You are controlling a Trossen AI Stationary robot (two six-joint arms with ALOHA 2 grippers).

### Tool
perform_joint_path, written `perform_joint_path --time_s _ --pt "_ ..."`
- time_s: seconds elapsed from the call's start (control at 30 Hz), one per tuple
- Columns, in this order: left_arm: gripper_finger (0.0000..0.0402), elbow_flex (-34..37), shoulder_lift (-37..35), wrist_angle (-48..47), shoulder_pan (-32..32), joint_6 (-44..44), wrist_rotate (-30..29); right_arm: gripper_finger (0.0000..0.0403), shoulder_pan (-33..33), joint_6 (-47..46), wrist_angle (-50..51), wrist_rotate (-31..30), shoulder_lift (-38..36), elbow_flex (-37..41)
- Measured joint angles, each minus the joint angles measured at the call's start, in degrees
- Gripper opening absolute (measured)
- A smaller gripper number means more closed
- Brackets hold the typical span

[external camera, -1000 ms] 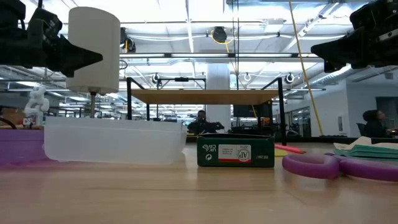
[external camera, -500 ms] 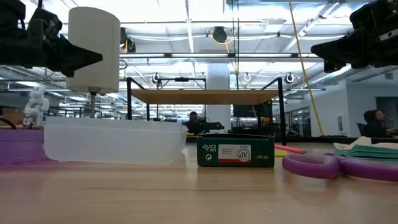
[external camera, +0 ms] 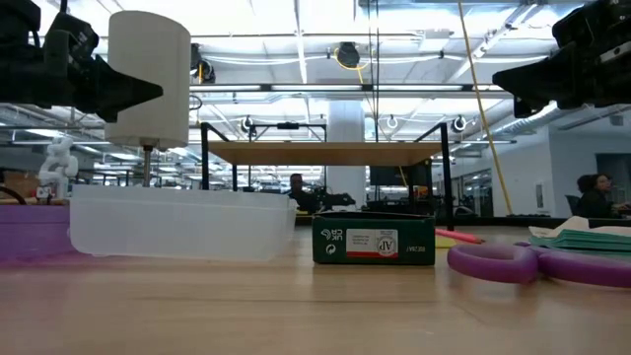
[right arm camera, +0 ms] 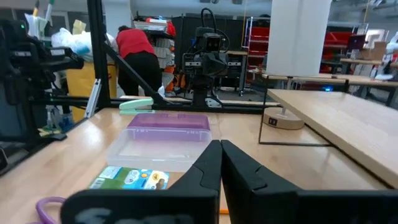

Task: Pack school essentials
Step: Put the pink pencil into the violet supply box

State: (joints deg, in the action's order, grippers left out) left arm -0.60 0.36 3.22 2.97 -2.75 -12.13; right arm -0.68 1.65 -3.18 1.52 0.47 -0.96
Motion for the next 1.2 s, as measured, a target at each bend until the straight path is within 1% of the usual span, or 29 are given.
perform_joint_path --time_s 0.17,0.2,0.3,0.4,0.53,0.63,0.93,1.2 --pt "0.0024 0.01 0.0 0.0 0.01 0.0 0.0 0.0 0.41 0.24 0.93 0.17 0.32 -2.65" --pt "0.0024 0.01 0.0 0.0 0.0 -0.01 0.0 0.0 0.41 0.34 2.83 0.15 0.64 -3.73" --pt "0.0024 0.0 0.0 0.0 -0.01 -0.02 -0.01 0.0 0.41 0.39 4.2 0.17 1.92 -8.13" --pt "0.0024 0.0 0.0 0.0 0.0 -0.01 0.01 0.0 0.41 0.5 7.84 0.19 4.67 -12.25" --pt "0.0024 0.0 0.0 0.0 0.01 0.0 0.01 0.0 0.41 0.52 9.67 0.19 9.99 -18.47" --pt "0.0024 0.02 0.0 0.0 0.01 -0.02 0.01 0.0 0.41 -0.33 10.73 0.2 15.29 -23.35" --pt "0.0024 0.02 0.0 0.0 -0.01 0.0 0.01 0.0 0.41 -1.12 16.16 0.11 31.54 -41.74" --pt "0.0024 0.01 0.0 0.0 0.01 0.0 0.01 0.0 0.41 -4.02 23.37 0.09 41.79 -55.84"
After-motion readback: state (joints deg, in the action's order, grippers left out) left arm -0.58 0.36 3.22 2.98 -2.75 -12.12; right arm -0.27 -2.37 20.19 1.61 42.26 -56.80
